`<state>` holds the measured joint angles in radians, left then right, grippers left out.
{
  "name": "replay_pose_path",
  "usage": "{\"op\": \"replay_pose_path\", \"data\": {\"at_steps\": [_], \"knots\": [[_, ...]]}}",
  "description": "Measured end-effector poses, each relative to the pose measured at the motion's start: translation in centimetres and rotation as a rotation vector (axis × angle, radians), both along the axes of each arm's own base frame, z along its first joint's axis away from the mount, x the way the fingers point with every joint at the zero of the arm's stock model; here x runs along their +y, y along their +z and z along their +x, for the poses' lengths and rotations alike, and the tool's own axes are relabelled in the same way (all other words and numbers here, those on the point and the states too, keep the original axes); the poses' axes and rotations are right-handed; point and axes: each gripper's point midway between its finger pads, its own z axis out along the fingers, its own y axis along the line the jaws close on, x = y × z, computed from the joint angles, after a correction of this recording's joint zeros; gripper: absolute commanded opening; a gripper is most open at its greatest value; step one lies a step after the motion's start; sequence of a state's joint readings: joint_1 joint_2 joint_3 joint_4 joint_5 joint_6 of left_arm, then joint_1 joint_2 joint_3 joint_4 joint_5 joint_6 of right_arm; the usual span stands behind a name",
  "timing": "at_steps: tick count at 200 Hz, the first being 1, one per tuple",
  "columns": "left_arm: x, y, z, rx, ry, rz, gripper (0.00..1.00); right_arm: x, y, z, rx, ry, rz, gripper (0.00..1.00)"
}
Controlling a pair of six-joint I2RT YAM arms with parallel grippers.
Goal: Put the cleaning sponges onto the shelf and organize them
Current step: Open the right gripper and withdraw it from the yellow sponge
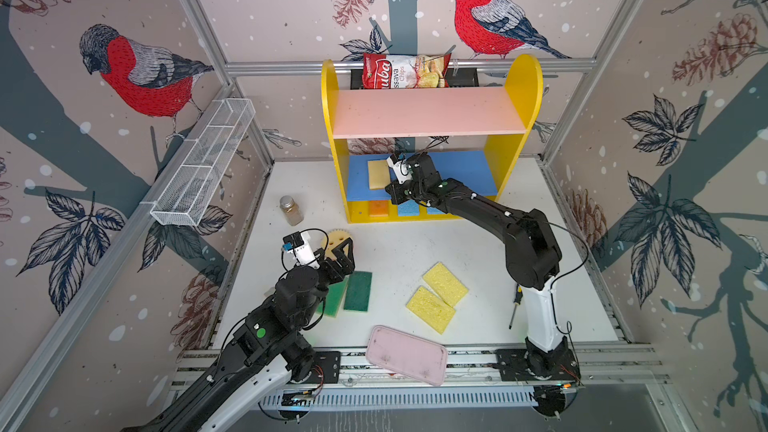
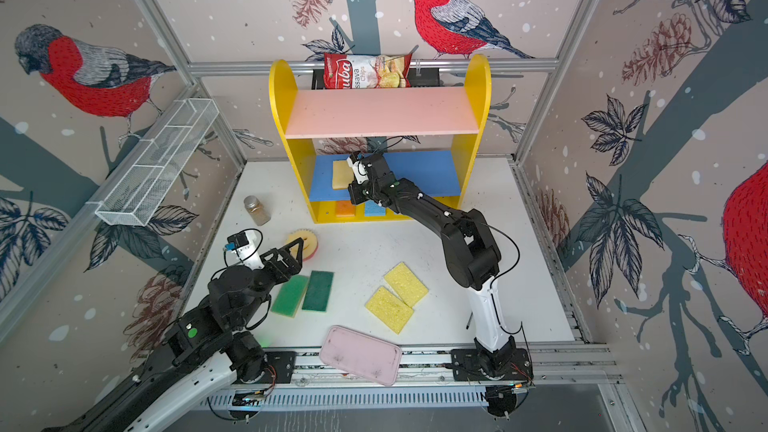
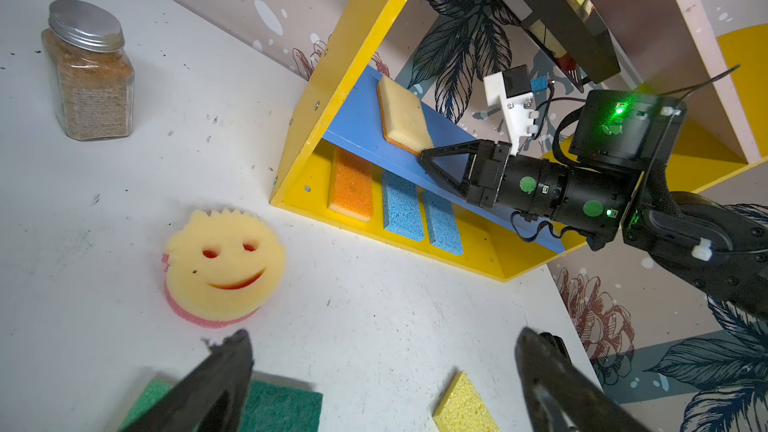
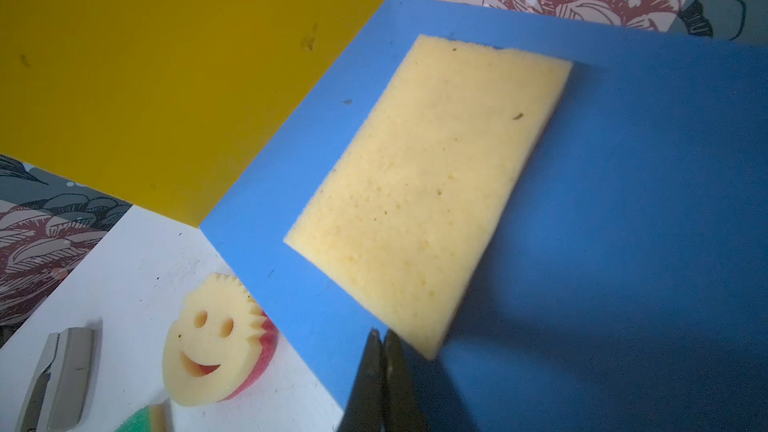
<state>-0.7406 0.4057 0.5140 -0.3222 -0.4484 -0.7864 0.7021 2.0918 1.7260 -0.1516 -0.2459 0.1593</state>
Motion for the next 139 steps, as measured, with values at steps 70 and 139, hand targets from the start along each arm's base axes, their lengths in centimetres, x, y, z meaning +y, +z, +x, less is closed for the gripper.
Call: {"op": "replay_pose_path", "data": {"at_steps": [70, 139], "knots": [[0.0, 0.3, 0.0, -0.004, 0.000, -0.005, 0.97, -1.1, 1.4, -4.1, -0.008, 0.004, -0.020, 0.04], [-0.5, -0.7, -0.1, 0.081, -0.010, 0.006, 0.97, -9.0, -1.4, -10.8, 0.059, -0.117, -0.099, 0.51]]}}
